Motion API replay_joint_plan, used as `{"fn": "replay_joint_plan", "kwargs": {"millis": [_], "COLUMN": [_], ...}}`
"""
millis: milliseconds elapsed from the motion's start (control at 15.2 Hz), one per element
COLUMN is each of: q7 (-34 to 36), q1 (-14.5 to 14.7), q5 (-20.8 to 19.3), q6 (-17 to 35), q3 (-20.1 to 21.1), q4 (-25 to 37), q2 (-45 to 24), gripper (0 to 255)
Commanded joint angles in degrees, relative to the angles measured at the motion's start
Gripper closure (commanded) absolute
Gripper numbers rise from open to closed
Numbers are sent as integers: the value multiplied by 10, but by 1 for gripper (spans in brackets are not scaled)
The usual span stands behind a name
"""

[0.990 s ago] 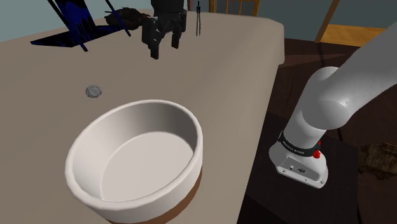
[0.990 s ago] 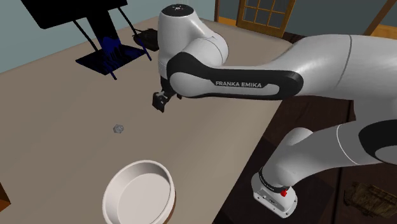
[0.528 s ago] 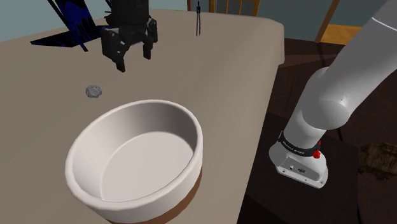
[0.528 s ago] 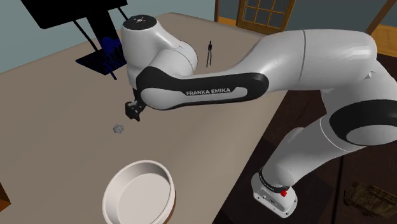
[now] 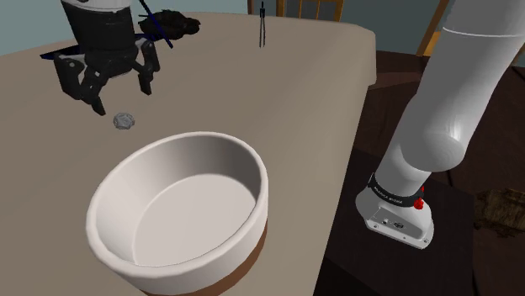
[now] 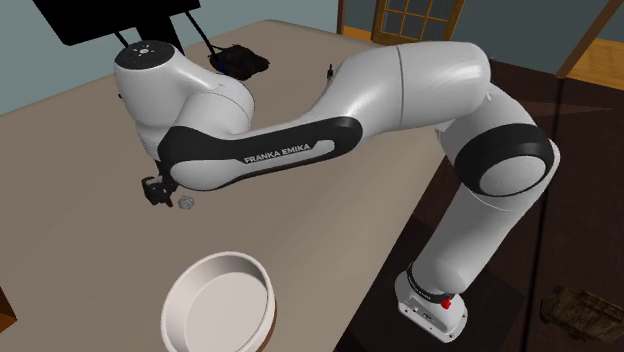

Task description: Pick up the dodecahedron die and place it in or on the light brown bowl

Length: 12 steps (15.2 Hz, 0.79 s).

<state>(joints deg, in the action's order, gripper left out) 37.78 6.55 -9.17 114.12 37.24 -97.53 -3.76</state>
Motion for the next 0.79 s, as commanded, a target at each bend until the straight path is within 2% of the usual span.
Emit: {"fn": "replay_joint_plan", "kwargs": {"millis": [0, 396, 726], "q7": [19, 29, 30], "q1": [9, 12, 12], "q5": [-21, -37, -38], "q6": [3, 42, 45], "q3": [4, 1, 1], "q4": [18, -6, -8], "q2": [-27, -46, -48], "gripper": [0, 0, 0]}}
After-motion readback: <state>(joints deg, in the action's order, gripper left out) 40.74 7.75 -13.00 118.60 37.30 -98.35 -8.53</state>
